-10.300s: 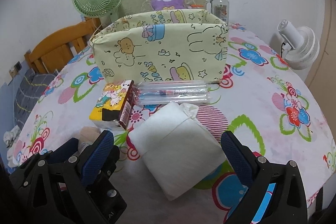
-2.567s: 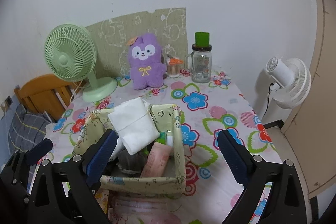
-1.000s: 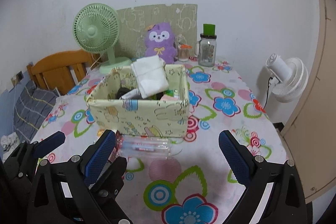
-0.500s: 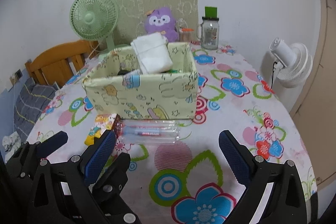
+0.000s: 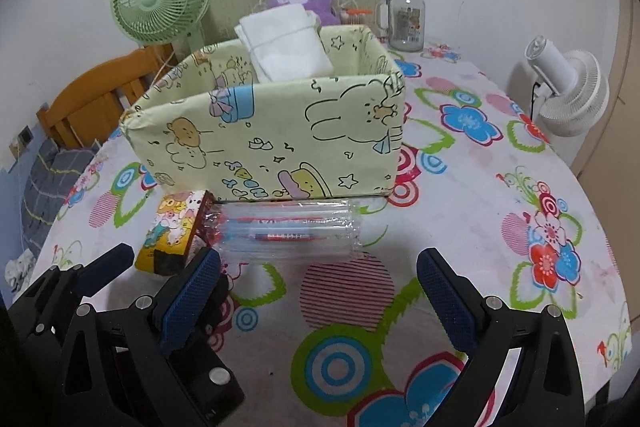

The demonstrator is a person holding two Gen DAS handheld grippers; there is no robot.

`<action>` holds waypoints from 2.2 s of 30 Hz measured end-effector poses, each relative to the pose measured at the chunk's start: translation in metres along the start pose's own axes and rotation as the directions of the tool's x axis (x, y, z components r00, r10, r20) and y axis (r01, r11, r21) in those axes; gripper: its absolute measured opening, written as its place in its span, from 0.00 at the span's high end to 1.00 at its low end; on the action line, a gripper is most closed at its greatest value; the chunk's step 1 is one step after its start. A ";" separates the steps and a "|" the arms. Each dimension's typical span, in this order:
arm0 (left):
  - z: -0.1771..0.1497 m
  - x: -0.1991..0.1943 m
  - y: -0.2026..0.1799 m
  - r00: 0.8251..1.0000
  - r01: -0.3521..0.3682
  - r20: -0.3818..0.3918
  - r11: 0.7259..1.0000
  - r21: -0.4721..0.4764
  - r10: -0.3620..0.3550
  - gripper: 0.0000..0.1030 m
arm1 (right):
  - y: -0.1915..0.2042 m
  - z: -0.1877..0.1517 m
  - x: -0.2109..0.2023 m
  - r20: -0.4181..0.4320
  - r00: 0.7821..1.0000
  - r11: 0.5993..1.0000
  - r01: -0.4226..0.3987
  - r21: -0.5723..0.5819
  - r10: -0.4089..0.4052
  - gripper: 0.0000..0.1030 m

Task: Organize soft objects
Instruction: 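Move the left gripper to the yellow tissue pack while the right approaches the clear pen bag, then grasp the yellow tissue pack with the left gripper while the right grasps the clear pen bag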

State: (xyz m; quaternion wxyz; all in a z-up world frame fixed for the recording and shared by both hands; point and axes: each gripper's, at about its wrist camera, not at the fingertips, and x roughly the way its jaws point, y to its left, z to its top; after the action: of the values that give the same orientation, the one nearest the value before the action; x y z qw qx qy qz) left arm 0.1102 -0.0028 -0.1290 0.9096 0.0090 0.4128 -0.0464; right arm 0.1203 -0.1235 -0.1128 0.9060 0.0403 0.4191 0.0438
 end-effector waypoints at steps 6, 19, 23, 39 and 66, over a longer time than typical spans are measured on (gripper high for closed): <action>0.002 0.012 0.006 1.000 -0.015 -0.022 1.000 -0.002 0.015 0.48 | 0.005 0.005 0.016 -0.028 1.000 1.000 0.001 -0.002 -0.001 0.03; 0.001 0.014 0.015 1.000 -0.019 -0.008 1.000 -0.015 0.018 0.51 | 0.021 0.013 0.041 -0.070 0.998 1.000 0.005 -0.027 -0.007 0.03; 0.002 0.014 0.018 1.000 -0.017 -0.009 1.000 -0.017 0.017 0.51 | 0.026 0.012 0.045 -0.068 0.997 1.000 0.019 -0.022 -0.020 0.03; 0.002 0.018 0.023 1.000 -0.008 -0.013 1.000 -0.023 0.008 0.51 | 0.031 0.014 0.057 -0.086 0.996 1.000 -0.017 0.010 0.018 0.00; -0.003 -0.002 0.002 1.000 0.015 0.012 1.000 0.000 -0.015 0.52 | 0.013 0.003 0.026 -0.053 0.999 1.000 0.007 0.010 -0.006 0.13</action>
State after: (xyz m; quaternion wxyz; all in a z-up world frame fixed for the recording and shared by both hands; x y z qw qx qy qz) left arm 0.1065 -0.0010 -0.1297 0.9117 0.0058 0.4072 -0.0534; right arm 0.1389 -0.1075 -0.1286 0.8945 0.0425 0.4433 0.0399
